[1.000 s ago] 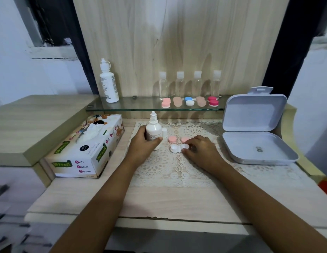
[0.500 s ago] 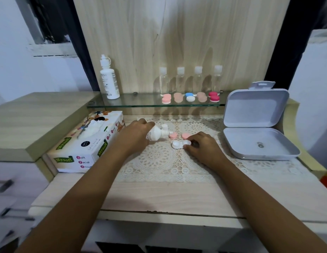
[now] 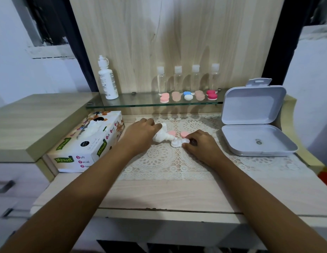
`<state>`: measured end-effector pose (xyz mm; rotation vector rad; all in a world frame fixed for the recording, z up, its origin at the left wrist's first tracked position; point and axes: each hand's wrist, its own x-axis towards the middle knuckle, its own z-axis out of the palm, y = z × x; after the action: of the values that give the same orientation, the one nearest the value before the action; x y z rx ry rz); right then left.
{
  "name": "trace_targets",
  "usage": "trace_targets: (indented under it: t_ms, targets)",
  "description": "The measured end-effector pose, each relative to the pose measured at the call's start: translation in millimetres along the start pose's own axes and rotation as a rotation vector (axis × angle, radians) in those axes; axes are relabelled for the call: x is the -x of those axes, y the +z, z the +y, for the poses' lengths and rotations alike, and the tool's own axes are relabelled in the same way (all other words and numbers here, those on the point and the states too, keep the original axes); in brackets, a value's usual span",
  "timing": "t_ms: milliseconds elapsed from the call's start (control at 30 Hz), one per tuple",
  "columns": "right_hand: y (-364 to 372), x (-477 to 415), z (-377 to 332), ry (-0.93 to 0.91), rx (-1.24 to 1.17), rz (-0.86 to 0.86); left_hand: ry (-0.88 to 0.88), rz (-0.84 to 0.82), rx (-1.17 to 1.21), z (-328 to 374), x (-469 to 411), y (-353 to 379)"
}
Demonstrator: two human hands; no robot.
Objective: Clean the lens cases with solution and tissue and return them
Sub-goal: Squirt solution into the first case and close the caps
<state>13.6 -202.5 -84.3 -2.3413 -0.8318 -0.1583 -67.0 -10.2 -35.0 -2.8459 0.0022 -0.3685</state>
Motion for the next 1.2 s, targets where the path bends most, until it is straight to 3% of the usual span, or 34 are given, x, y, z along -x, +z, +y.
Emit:
trace_targets:
  t_ms: [567,1200]
  targets:
    - [0,-1,0,0.002,0.015,0.0,0.203,0.266,-0.182,-11,-6,12]
    - [-1,-1,-1,0.004,0.009,-0.001,0.197,0.297,-0.165,-12,-5,16]
